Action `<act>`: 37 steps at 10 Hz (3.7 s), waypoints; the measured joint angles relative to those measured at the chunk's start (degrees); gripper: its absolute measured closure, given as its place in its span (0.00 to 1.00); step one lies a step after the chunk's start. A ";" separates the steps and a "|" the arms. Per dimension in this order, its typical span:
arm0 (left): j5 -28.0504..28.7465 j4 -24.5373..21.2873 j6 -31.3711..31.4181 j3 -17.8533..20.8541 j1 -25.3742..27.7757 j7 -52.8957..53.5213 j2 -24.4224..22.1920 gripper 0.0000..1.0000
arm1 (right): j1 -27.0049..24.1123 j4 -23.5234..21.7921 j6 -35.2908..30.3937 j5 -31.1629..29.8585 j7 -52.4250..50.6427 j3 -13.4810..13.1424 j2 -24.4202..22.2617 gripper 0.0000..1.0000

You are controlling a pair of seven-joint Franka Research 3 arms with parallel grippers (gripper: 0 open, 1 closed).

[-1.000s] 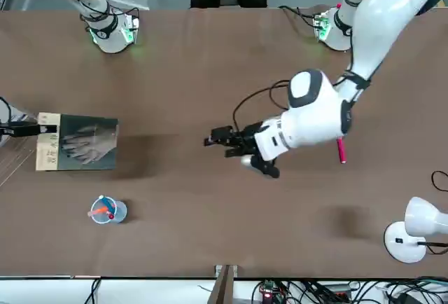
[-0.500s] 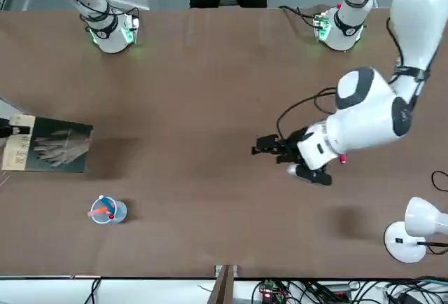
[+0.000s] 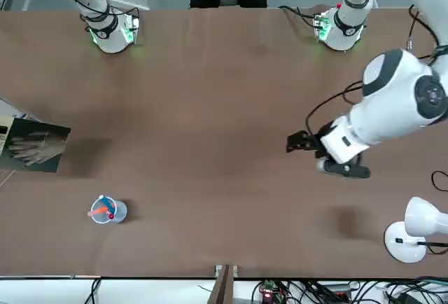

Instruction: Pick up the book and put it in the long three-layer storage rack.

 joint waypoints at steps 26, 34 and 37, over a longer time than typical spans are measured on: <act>1.50 -19.86 -7.91 40.23 -18.17 16.18 -27.81 0.00 | -5.68 10.90 0.26 -21.34 -2.36 0.13 10.18 0.85; 1.18 -13.13 -15.41 41.50 -18.30 16.28 -27.98 0.00 | -5.72 12.04 1.54 -24.88 -1.73 0.03 11.49 0.85; -0.60 -13.13 -15.41 39.20 -14.92 16.61 -27.55 0.00 | -5.72 12.04 2.63 -25.20 -1.75 0.04 11.96 0.85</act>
